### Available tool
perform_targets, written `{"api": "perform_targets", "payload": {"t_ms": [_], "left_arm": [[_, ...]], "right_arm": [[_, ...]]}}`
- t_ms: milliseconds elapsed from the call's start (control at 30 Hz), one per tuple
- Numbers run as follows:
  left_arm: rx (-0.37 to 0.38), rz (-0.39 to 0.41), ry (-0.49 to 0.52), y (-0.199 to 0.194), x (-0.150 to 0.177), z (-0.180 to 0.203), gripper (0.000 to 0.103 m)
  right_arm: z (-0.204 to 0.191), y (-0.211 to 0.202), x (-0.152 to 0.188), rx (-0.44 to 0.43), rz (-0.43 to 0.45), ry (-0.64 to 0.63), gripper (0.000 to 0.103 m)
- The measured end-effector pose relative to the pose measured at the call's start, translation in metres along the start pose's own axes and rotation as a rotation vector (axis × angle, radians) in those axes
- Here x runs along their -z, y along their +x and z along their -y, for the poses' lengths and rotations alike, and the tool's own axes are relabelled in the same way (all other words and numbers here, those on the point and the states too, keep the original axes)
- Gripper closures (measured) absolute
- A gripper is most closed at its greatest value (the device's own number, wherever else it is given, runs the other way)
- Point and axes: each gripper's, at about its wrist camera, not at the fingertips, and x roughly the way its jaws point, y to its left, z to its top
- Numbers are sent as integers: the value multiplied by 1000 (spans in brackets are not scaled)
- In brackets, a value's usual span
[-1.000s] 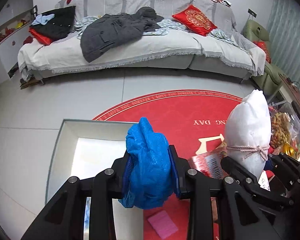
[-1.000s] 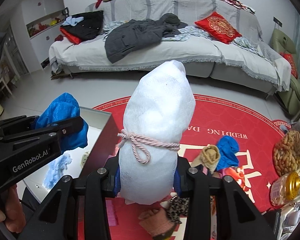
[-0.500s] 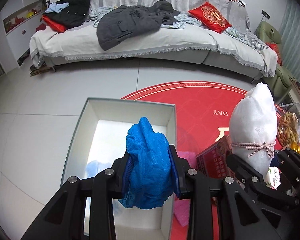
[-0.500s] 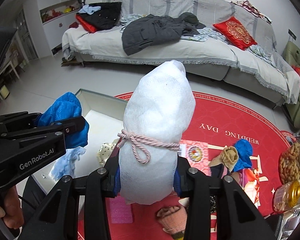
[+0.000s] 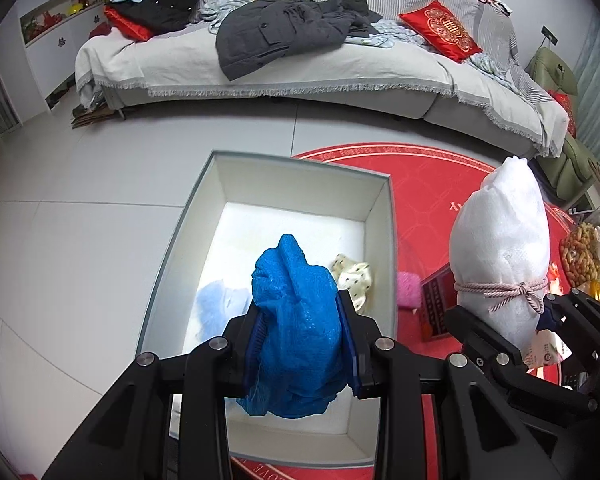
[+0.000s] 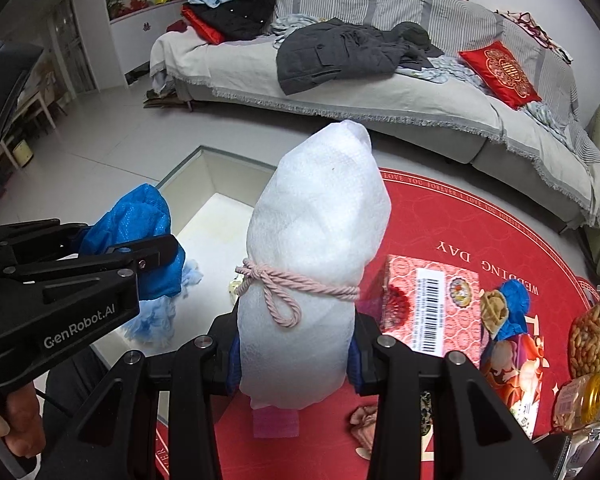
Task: Organize soft objects
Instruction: 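Carry the blue cloth and white tied bundle over the open white box, then lower both held items into the white box and open both tools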
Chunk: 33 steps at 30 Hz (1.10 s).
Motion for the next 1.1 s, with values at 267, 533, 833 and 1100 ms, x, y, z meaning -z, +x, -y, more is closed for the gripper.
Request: {"api": "perform_targets", "payload": {"t_ms": [267,533,833,1100], "left_arm": [[-39,-14,-5,4,14,-16,68],[-91,-12,18,6,29,-23,68],[-111,-37,3,14,44,-38,68],[-111,-52,-10,19,48,-44,68]], "right_arm": [[-18,10,9,-19,-30,-32,60],[-33,16,19,-37,-42,-61,60],[-52,21,25,-53,-53,-99,60],[-61,31,29,-63,-83,-125,60]]}}
